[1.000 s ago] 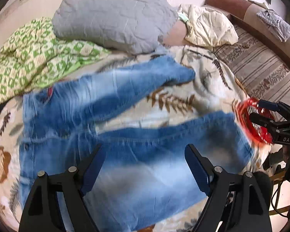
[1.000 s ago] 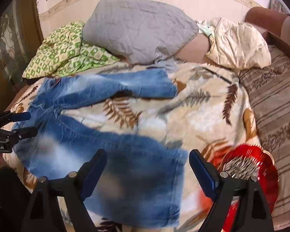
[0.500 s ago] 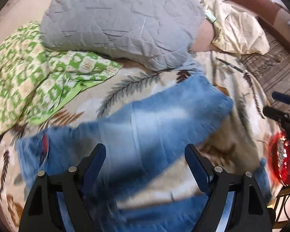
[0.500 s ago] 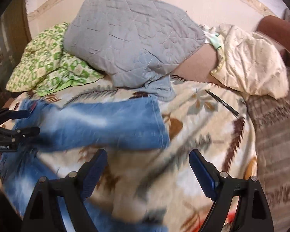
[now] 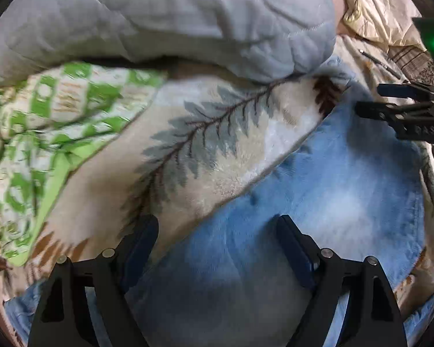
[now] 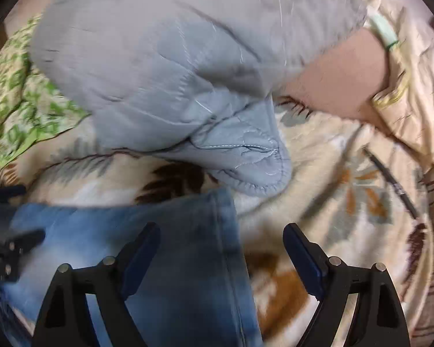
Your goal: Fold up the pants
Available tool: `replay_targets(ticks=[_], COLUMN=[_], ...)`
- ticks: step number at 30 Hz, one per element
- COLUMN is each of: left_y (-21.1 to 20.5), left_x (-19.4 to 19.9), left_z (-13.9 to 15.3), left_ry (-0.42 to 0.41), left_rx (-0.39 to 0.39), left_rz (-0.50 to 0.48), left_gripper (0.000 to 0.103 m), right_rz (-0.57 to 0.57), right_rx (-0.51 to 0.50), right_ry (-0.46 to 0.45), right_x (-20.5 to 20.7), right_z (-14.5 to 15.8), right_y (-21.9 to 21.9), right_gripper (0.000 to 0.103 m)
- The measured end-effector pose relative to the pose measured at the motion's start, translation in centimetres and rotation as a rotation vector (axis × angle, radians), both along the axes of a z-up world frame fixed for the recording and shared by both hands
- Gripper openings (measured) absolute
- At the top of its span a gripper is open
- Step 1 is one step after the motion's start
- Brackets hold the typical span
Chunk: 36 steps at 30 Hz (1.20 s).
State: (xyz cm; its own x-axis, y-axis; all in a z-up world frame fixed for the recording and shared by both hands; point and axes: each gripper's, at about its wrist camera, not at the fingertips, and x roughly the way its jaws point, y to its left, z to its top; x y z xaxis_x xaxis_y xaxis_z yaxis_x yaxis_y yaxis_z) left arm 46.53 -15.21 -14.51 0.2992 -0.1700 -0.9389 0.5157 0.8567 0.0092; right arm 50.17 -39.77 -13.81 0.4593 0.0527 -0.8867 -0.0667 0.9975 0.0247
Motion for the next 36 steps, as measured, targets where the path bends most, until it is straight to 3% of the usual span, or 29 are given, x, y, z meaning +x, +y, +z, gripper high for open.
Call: replay_targets(ticks=[1, 2, 3, 4, 5, 6, 9, 13, 19, 23, 29, 34, 36], left_y=[-0.1, -0.1, -0.2, -0.3, -0.4, -0.5, -0.7, -0.9, 0.0, 0.4, 1.1, 1.3, 1.0], left_x=[0.1, 0.1, 0.0, -0.1, -0.1, -0.2, -1.6, -5.4, -11.8, -18.5, -29.1, -35.7, -37.5], left_z=[-0.3, -0.3, 0.0, 0.5, 0.7, 0.9, 2.2, 6.0, 11.2, 13.3, 13.1, 10.1, 8.6], left_ry=[0.010, 0.004, -0.016, -0.012, 0.000, 0.009, -0.002, -0.066, -0.153, -0.204, -0.236, -0.181, -0.170], left_rx=[-0.004, -0.013, -0.032, -0.058, -0.056, -0.052, -0.074, -0.113, -0.159, -0.194, -0.245, -0.262, -0.230], left_rz=[-0.002, -0.003, -0.021, -0.040, -0.028, -0.026, -0.050, -0.077, -0.120, -0.170, -0.218, -0.257, -0.249], left_gripper=[0.084, 0.082, 0.036, 0.013, 0.013, 0.012, 0.008, 0.008, 0.007, 0.007, 0.007, 0.007, 0.007], right_rz=[0.004, 0.017, 0.042, 0.052, 0.054, 0.065, 0.071, 0.089, 0.063, 0.030, 0.000, -0.019, -0.023], right_rx=[0.014, 0.032, 0.059, 0.059, 0.042, 0.046, 0.055, 0.057, 0.097, 0.153, 0.233, 0.270, 0.271], right_ry=[0.012, 0.021, 0.009, 0.000, -0.019, -0.022, -0.056, -0.126, -0.217, -0.268, -0.327, -0.260, -0.225], right_x=[0.5, 0.9, 1.0, 1.0, 0.8, 0.5, -1.1, -4.9, -13.1, -20.9, -33.7, -41.0, -43.2], right_z=[-0.7, -1.3, -1.5, -1.6, -1.4, -1.0, 1.0, 4.8, 9.6, 11.3, 11.4, 8.5, 6.9], right_y=[0.0, 0.1, 0.2, 0.3, 0.4, 0.4, 0.1, -0.3, -1.7, -2.9, -3.9, -3.5, -3.1], right_gripper=[0.087, 0.069, 0.043, 0.040, 0.021, 0.013, 0.009, 0.008, 0.007, 0.007, 0.007, 0.007, 0.007])
